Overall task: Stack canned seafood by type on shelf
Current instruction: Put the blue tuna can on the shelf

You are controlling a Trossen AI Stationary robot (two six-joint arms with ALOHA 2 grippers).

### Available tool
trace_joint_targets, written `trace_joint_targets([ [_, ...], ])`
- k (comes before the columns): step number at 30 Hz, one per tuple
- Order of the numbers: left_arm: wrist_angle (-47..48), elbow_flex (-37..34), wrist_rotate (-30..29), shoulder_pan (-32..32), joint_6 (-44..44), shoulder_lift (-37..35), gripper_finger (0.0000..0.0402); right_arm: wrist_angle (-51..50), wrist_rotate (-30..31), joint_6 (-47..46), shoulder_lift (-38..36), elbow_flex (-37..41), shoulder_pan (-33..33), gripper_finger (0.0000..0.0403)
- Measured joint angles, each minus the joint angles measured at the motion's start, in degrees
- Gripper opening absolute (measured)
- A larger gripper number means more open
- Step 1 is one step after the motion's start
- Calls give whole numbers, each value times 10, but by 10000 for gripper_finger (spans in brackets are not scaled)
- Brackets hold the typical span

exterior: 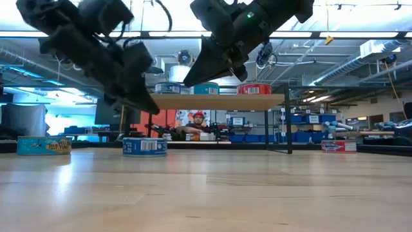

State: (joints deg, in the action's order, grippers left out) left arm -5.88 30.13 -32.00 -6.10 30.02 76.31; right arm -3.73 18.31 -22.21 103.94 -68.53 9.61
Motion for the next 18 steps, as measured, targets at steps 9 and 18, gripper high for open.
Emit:
trace_joint_targets([
  [9,49,-11,49,41,51,40,0,0,1,3,0,0,0,1],
  [18,-91,-13,125,5,68,85,0,-2,0,13,0,0,1,1],
])
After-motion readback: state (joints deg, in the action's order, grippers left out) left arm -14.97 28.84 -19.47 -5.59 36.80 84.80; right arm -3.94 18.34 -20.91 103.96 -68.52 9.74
